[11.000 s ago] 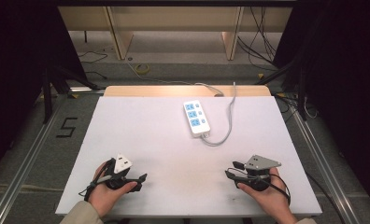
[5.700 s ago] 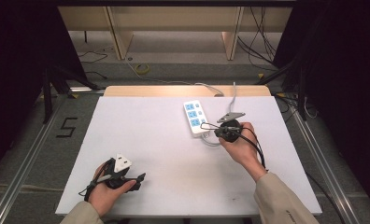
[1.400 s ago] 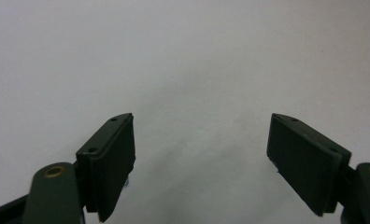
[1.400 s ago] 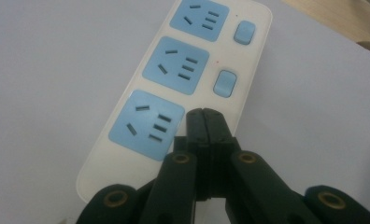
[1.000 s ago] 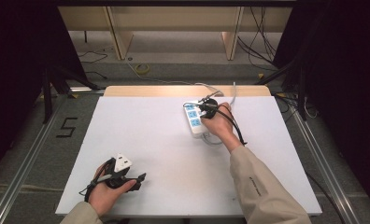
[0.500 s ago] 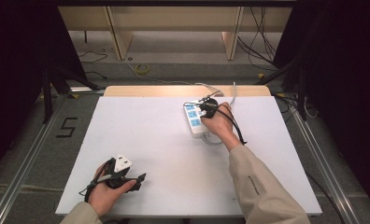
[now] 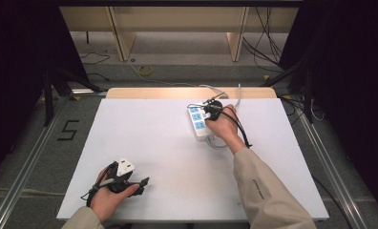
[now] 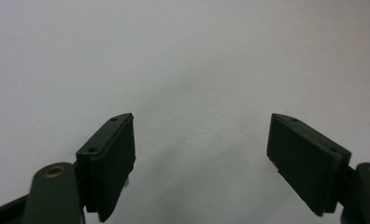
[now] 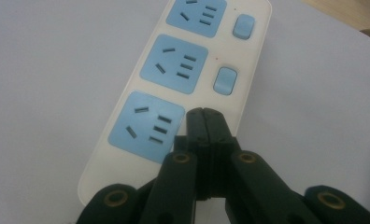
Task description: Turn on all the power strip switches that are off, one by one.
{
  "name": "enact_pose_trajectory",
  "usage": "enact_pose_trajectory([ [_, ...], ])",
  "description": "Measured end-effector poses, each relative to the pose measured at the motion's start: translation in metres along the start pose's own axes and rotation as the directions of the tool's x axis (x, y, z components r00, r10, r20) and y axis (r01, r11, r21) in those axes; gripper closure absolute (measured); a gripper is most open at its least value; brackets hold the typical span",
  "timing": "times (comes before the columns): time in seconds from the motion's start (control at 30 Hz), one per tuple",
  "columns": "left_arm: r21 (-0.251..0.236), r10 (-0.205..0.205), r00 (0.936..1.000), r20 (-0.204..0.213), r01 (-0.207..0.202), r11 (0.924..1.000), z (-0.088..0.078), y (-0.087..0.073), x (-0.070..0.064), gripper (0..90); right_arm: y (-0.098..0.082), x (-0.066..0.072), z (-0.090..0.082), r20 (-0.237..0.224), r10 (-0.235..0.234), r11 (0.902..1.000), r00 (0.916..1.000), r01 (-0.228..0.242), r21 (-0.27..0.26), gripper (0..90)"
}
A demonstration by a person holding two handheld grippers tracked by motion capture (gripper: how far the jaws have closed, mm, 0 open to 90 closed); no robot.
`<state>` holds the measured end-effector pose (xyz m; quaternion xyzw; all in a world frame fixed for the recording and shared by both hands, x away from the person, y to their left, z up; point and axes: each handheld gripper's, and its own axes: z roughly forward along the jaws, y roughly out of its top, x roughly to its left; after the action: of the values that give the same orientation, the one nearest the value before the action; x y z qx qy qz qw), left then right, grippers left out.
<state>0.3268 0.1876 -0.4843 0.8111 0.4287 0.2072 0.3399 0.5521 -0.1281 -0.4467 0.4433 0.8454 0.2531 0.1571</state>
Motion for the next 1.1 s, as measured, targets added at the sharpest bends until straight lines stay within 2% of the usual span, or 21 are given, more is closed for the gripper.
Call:
enact_pose_trajectory([
  [0.17, 0.000, -0.002, 1.0000, 0.000, 0.002, 1.0000, -0.0003, 0.0000, -0.0006, 23.5, -0.0008, -0.0005, 0.0007, -0.003, 0.004, 1.0000, 1.0000, -0.004, -0.001, 90.0],
  [0.27, 0.000, 0.001, 1.0000, 0.000, -0.001, 1.0000, 0.0000, -0.0001, -0.0005, 23.5, -0.0013, -0.0012, 0.0006, -0.008, 0.022, 0.9997, 0.9997, -0.022, -0.004, 90.0],
  [0.47, -0.001, -0.004, 1.0000, 0.000, 0.004, 1.0000, 0.0001, -0.0003, -0.0002, 23.4, -0.0024, -0.0008, 0.0004, -0.005, 0.012, 0.9999, 0.9999, -0.012, -0.011, 90.0],
  [0.7, 0.002, -0.004, 1.0000, 0.001, 0.004, 1.0000, -0.0002, -0.0003, 0.0000, 23.5, -0.0040, -0.0029, 0.0004, -0.019, 0.035, 0.9990, 0.9992, -0.036, -0.026, 90.0],
  [1.1, 0.002, -0.004, 1.0000, 0.001, 0.004, 1.0000, -0.0004, -0.0003, 0.0001, 23.4, -0.0046, -0.0025, 0.0002, -0.016, 0.043, 0.9986, 0.9990, -0.043, -0.030, 90.0],
])
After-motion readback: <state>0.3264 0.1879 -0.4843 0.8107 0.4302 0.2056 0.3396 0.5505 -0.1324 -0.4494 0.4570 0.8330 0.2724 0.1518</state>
